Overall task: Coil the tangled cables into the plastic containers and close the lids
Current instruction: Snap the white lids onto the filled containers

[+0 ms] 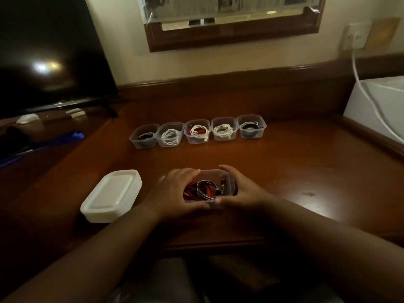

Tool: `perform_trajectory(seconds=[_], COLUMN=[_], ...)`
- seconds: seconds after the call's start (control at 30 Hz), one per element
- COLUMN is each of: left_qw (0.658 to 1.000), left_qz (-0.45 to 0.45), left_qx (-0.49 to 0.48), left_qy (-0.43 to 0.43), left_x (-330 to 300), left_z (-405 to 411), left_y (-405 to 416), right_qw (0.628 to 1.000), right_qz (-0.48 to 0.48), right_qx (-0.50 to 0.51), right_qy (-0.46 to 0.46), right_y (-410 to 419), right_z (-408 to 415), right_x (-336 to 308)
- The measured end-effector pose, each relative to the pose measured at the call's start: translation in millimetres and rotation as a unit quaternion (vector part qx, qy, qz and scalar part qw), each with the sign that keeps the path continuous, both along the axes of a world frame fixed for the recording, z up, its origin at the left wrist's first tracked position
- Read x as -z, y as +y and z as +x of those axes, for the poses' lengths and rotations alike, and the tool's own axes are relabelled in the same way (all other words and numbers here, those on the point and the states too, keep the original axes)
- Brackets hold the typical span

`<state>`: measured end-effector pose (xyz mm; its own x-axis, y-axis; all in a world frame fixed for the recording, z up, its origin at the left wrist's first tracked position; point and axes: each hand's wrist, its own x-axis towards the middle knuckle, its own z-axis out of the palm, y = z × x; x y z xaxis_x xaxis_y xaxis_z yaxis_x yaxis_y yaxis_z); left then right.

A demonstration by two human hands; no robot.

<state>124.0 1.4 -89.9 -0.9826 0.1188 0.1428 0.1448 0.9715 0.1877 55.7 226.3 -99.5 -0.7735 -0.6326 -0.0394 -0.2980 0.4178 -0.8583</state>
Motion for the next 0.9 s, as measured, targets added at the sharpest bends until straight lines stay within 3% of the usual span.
perform_trajectory(seconds=[0.1,0.23,0.33,0.43,0.5,0.7,0.9], left_qw=[0.999,0.989,0.979,0.968,0.959,0.961,0.967], left_qz=[0.045,0.131,0.195,0.067,0.002,0.023,-0.055], left_qx=[-0.007,-0.001,-0.065,-0.224,-0.272,-0.275,-0.250], left_qy=[0.023,-0.063,0.014,0.096,0.073,0.023,-0.008], left_x=[7,0,-6,-15,-19,-21,-33], left_z=[1,2,5,6,9,17,15], left_y=[2,-6,-22,-51,-75,-94,-85], right_qw=[0.998,0.997,0.996,0.997,0.996,0.995,0.994], right_qz=[0.029,0.034,0.038,0.035,0.037,0.043,0.045], right_qx=[-0.001,0.032,0.033,0.035,0.036,0.039,0.046], right_qy=[0.052,0.064,0.068,0.066,0.070,0.085,0.088], right_y=[-3,-6,-6,-6,-6,-6,-5], right_z=[0,-3,-2,-3,-4,-3,0], right_x=[6,10,10,7,6,7,7])
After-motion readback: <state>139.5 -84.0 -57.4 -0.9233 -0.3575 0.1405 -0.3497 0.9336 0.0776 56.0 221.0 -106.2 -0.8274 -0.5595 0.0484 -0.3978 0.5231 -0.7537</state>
